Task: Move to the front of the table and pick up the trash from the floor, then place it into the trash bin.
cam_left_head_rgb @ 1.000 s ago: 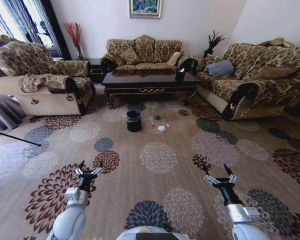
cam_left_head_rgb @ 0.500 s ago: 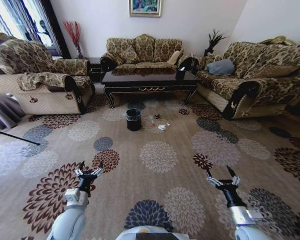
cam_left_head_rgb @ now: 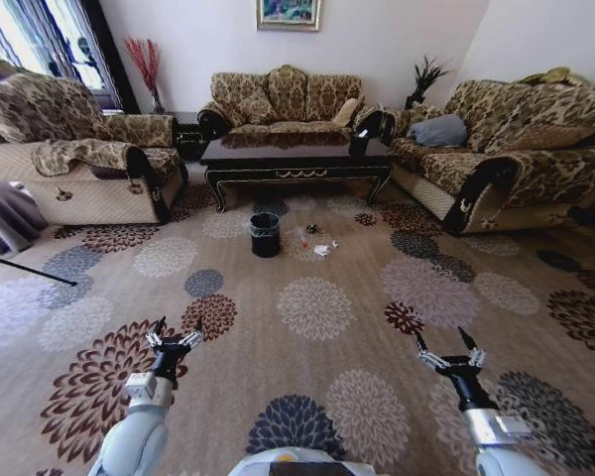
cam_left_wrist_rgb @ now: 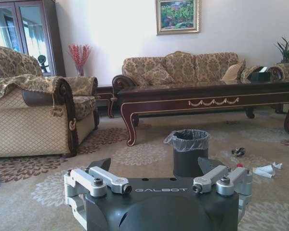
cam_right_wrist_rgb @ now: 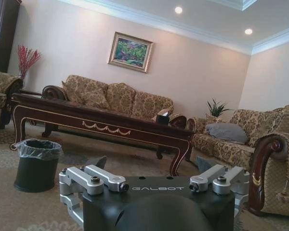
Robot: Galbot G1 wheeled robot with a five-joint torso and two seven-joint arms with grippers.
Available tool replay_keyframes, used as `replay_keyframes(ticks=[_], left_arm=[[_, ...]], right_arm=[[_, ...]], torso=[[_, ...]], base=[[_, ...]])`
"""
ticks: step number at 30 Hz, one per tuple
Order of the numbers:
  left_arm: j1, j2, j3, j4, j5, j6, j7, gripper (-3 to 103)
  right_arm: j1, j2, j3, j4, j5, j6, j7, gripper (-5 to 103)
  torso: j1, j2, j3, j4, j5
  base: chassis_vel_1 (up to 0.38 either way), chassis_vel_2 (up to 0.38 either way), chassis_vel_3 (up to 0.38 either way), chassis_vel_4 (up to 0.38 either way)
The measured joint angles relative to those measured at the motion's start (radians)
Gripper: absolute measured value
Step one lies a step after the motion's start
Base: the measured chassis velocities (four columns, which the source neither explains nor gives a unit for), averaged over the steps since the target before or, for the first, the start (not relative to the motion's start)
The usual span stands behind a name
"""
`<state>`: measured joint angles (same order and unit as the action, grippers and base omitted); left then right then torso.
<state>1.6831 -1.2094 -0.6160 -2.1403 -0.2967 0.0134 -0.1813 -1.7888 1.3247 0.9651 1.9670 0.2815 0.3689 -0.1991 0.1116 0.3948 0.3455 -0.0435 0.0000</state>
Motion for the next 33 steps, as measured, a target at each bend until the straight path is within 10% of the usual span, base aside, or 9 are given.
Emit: replay_keyframes(ticks=[33], left_arm=[[0.058,-0.004,0.002,-0.040,0.025,-0.027,0.011,100]], right_arm=[[-0.054,0.038,0.017,0.109,0.020,-0.006,0.014,100]], torso=[[-0.041,-0.128,-0.087,0.0001,0.0000]], base=[[0.000,0.000,0.000,0.000]])
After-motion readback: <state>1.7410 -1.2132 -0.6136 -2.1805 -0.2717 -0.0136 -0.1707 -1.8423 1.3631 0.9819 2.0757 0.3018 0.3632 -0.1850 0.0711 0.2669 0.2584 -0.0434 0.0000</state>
